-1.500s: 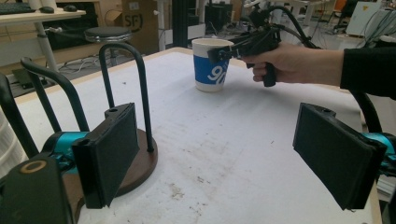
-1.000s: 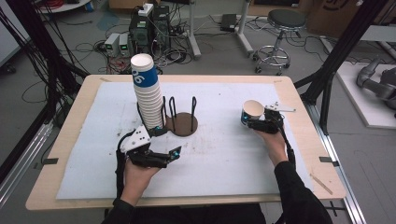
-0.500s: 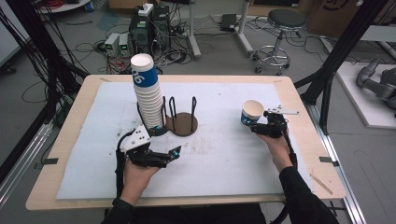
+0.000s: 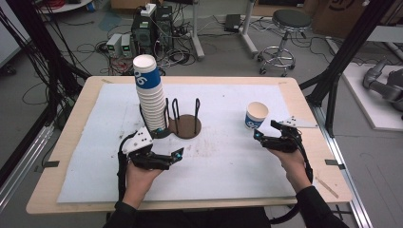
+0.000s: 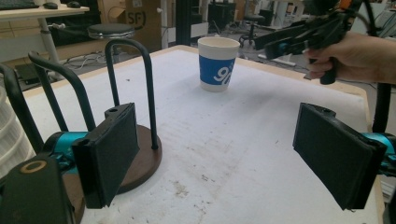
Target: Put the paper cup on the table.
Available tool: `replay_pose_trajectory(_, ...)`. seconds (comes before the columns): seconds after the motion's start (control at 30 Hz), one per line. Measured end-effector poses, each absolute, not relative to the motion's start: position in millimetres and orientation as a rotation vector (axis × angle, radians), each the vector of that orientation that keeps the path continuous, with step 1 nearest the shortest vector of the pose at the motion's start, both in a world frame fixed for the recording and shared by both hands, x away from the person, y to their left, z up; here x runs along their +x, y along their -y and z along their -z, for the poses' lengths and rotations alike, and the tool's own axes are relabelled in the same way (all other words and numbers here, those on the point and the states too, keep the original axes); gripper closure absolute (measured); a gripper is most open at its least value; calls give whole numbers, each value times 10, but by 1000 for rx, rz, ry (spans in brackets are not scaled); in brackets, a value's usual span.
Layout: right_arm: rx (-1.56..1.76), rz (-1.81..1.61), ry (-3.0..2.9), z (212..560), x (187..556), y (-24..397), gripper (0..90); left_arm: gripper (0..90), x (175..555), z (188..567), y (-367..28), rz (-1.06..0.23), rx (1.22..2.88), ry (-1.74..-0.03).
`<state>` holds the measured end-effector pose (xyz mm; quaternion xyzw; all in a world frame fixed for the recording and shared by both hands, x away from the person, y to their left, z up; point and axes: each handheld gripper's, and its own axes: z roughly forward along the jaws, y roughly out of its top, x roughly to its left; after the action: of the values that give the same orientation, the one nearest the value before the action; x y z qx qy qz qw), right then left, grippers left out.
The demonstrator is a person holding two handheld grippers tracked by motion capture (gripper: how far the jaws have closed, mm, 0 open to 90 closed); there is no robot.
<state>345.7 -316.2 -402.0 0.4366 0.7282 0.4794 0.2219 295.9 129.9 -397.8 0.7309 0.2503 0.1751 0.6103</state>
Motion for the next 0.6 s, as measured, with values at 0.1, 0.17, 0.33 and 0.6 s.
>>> replay_pose_trajectory(0.1, 1107, -1396, -1999, 3944, 3358, 3136, 140, 143, 2983, 3964, -1300, -410, 1683, -584)
replay_pose_trajectory(0.17, 1033, -1435, -1988, 3901, 3313, 3118, 140, 143, 3019, 3940, -1299, -414, 1682, -582)
replay_pose_trajectory(0.33, 918, -1496, -2003, 3804, 3220, 3100, 140, 143, 3043, 3911, -1356, -414, 1654, -588)
replay_pose_trajectory(0.6, 809, -1510, -2045, 3737, 3208, 3090, 156, 143, 3012, 3905, -1454, -475, 1643, -613)
